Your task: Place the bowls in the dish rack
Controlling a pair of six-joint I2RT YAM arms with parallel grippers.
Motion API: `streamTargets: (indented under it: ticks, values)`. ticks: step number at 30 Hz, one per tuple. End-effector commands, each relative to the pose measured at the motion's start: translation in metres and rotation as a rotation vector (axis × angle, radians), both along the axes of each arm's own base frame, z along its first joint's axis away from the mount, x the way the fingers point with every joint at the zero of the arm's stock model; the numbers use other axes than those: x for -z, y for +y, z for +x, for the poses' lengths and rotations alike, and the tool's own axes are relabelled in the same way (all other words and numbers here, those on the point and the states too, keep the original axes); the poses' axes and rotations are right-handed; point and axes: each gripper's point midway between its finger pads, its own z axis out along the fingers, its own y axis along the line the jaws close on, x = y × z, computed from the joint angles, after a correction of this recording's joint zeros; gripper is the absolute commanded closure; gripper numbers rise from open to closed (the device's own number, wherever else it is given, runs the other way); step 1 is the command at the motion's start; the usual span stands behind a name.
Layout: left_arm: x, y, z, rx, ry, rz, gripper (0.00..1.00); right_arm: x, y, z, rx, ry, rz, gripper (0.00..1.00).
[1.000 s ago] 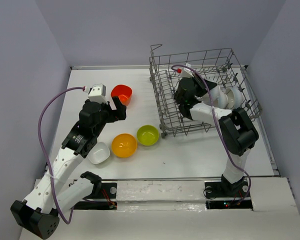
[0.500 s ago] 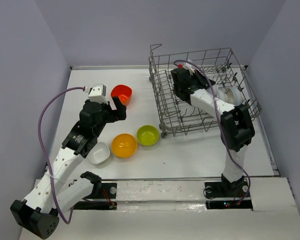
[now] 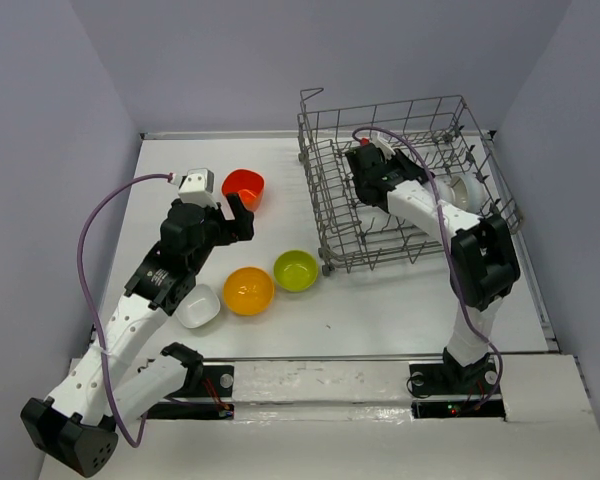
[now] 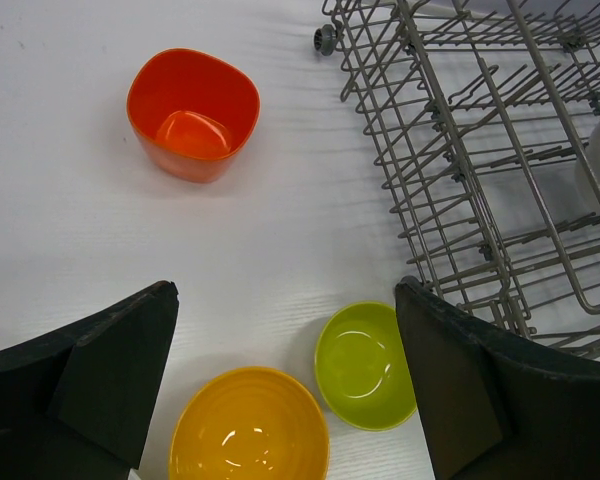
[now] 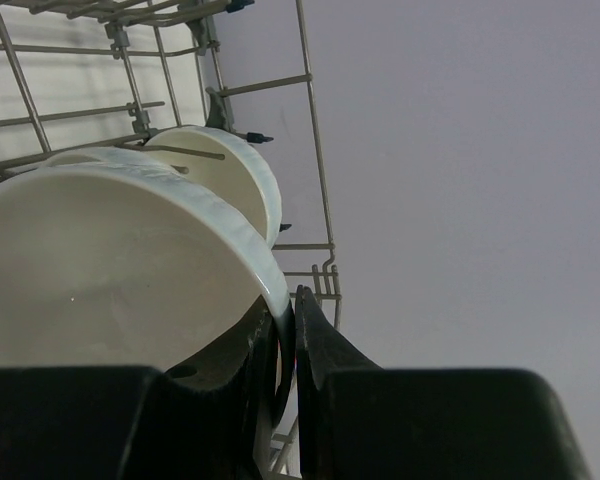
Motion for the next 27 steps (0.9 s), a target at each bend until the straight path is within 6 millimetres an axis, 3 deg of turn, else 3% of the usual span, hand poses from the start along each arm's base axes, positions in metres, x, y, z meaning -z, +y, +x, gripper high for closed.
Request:
streamTargets:
  ticks: [1,17,27]
  values:
    - [-0.006,-0.001,0.002,-0.001,-0.030,-0.002,0.01,-0.035,-0.005,-0.013,0.003,-0.072,-0.002,0.99]
    - [-0.004,-0.002,0.003,0.004,-0.026,0.001,0.01,-0.020,-0.014,-0.025,0.018,-0.001,-0.130,0.99]
    - [-0.003,-0.003,0.002,0.008,-0.022,0.000,0.01,-0.008,-0.003,-0.012,0.005,-0.001,-0.127,0.99]
